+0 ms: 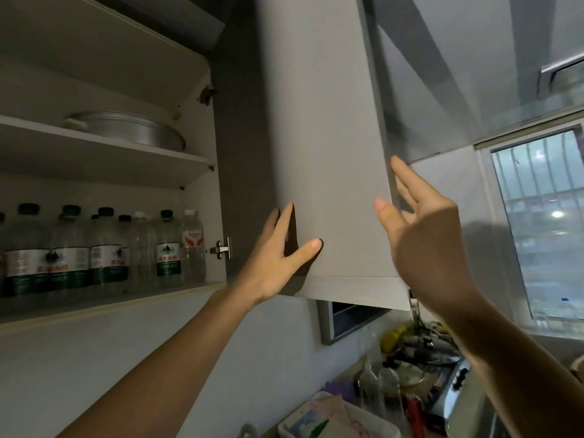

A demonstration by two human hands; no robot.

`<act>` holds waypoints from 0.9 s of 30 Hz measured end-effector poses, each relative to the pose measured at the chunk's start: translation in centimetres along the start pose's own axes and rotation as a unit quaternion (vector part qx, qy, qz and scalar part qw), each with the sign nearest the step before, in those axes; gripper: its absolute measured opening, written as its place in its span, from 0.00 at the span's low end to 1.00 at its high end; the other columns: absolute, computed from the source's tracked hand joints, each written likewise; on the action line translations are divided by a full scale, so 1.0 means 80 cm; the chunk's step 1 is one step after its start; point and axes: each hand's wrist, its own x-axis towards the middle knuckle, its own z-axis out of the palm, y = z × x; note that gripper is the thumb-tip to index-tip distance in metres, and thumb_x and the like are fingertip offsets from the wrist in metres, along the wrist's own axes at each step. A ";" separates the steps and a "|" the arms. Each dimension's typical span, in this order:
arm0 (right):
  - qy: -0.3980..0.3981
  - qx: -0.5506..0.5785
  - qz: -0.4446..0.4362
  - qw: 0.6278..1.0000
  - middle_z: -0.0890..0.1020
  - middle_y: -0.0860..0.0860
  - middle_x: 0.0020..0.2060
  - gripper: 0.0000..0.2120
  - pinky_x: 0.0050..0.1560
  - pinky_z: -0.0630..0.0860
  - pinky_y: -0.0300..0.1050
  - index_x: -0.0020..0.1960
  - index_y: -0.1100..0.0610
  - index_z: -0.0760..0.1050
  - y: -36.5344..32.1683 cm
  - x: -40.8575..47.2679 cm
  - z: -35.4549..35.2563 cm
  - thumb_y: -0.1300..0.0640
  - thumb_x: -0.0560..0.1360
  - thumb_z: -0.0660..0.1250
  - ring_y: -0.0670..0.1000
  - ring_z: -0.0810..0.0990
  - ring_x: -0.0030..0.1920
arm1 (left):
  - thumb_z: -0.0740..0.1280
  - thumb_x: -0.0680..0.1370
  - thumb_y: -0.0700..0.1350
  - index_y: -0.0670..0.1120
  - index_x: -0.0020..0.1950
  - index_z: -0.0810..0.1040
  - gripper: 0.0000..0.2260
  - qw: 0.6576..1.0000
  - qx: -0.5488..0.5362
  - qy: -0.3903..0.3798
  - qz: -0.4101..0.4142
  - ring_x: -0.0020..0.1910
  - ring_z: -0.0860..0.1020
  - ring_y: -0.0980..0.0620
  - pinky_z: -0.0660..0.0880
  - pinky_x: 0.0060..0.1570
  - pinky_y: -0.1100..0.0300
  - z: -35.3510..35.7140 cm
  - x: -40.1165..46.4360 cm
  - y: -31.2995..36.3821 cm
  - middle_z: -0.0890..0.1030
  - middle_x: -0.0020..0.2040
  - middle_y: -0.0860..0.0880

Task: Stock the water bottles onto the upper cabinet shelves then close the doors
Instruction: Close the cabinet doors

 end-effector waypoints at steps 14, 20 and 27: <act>-0.193 0.330 0.001 0.924 0.80 0.38 0.64 0.18 0.61 0.73 0.31 0.71 0.47 0.71 -0.104 -0.095 0.155 0.53 0.82 0.61 0.40 0.76 0.66 | 0.57 0.73 0.72 0.57 0.70 0.75 0.31 0.992 -0.122 0.036 0.003 0.60 0.79 0.61 0.79 0.52 0.67 -0.179 -0.126 0.047 0.81 0.60 0.58; -0.225 0.287 -0.003 0.931 0.67 0.40 0.76 0.23 0.76 0.62 0.43 0.76 0.44 0.65 -0.133 -0.134 0.256 0.48 0.82 0.59 0.39 0.63 0.76 | 0.55 0.81 0.61 0.51 0.67 0.75 0.22 0.984 -0.130 0.125 -0.002 0.59 0.81 0.54 0.79 0.59 0.57 -0.270 -0.179 0.055 0.81 0.61 0.52; -0.245 0.245 0.019 0.938 0.55 0.35 0.78 0.21 0.78 0.60 0.54 0.69 0.26 0.58 -0.135 -0.162 0.362 0.44 0.80 0.57 0.37 0.53 0.78 | 0.62 0.84 0.46 0.55 0.81 0.55 0.28 0.971 0.012 0.237 0.013 0.64 0.76 0.60 0.75 0.65 0.54 -0.331 -0.203 0.009 0.75 0.69 0.55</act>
